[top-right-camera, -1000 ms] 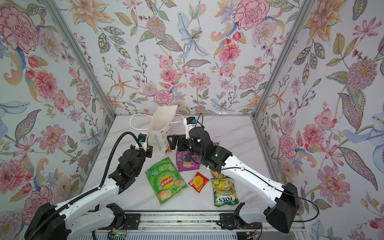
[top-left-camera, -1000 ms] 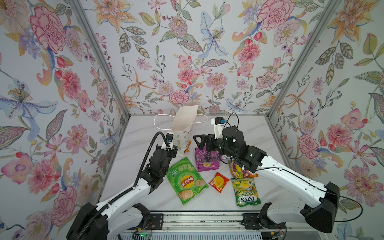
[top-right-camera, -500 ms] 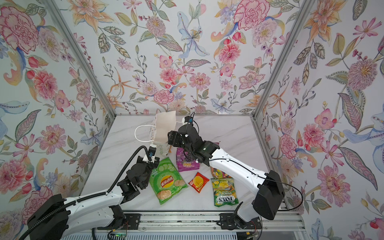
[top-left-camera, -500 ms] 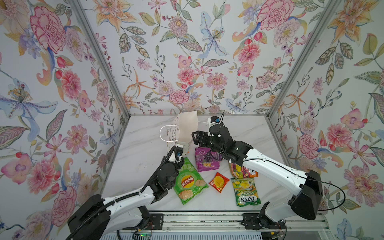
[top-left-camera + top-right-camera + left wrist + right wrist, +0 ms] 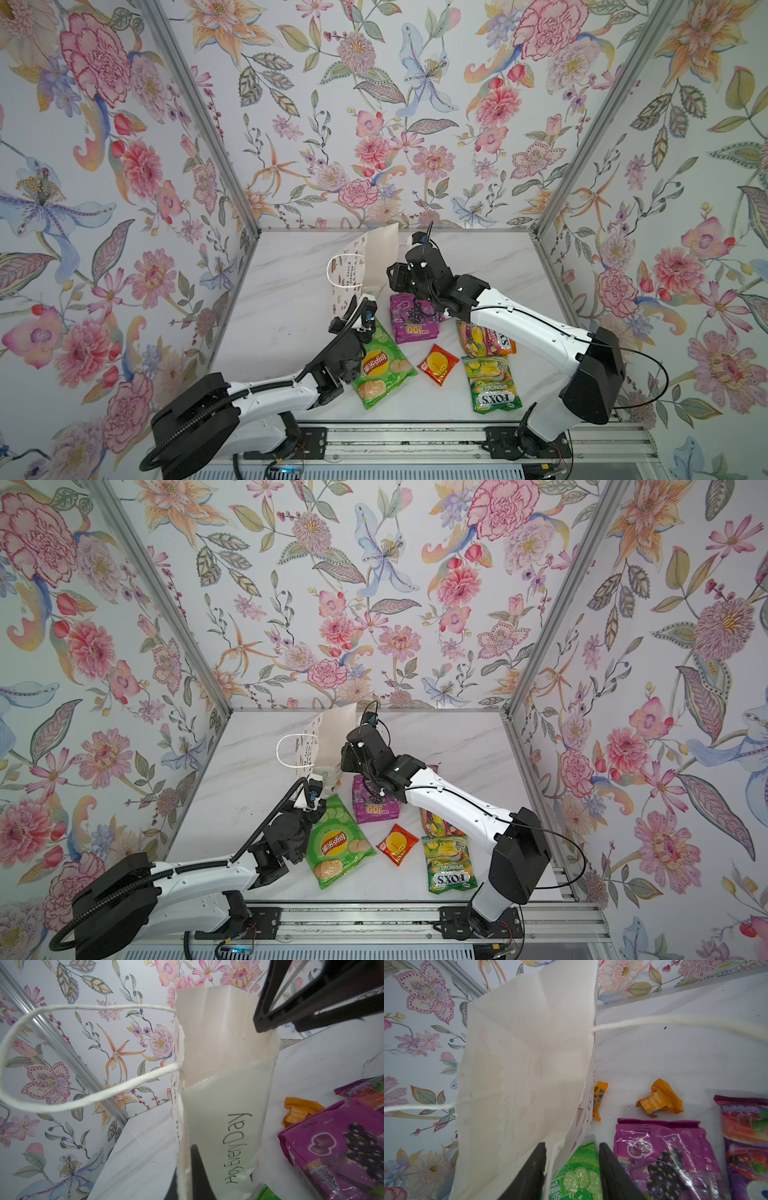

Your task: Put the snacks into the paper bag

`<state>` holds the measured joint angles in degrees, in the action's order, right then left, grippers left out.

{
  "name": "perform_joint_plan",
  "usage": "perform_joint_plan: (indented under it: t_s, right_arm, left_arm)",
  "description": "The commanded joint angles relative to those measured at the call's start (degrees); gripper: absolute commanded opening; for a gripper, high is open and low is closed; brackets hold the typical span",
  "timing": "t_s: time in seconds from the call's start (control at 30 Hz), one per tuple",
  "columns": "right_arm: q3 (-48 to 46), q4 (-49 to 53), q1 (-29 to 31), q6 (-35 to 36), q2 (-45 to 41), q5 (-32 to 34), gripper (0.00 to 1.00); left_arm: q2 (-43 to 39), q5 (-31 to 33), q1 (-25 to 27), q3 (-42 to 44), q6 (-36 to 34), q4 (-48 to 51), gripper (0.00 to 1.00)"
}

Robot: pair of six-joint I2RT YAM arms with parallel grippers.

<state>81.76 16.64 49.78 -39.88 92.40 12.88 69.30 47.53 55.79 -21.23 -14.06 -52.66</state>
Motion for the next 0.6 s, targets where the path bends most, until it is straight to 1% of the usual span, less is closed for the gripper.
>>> perform_joint_plan:
  t_s: [0.0,0.27,0.33,0.37,0.4,0.47,0.53,0.57]
  right_arm:
    - [1.7,1.8,-0.1,1.1,0.4,0.4,0.34]
    - [2.0,1.6,-0.2,2.2,0.1,-0.4,0.03]
    - [2.1,1.6,-0.1,2.3,0.0,-0.4,0.00]
    - [2.1,1.7,-0.1,2.5,0.0,-0.2,0.00]
    - [2.2,1.6,0.2,2.7,-0.1,0.2,0.00]
    - [2.2,1.0,0.6,3.6,-0.3,1.1,0.00]
    - [2.0,-0.2,1.2,4.8,-0.6,2.2,0.00]
    - [1.9,-0.6,1.5,5.4,-0.7,2.7,0.00]
  left_arm:
    - [1.1,2.3,1.2,0.6,-1.8,-2.2,0.00]
    - [1.7,2.3,1.5,1.1,-1.1,-2.5,0.00]
    - [1.6,1.9,1.5,1.0,-0.8,-2.5,0.01]
    - [1.4,1.7,1.6,1.0,-0.4,-2.0,0.04]
    - [1.1,1.5,1.6,0.8,0.1,-1.3,0.13]
    - [-1.4,0.3,1.6,-0.1,3.2,3.3,0.39]
    - [-6.1,-2.7,1.7,-1.5,9.2,11.1,0.65]
    - [-8.8,-5.2,1.7,-2.6,12.2,15.7,0.74]
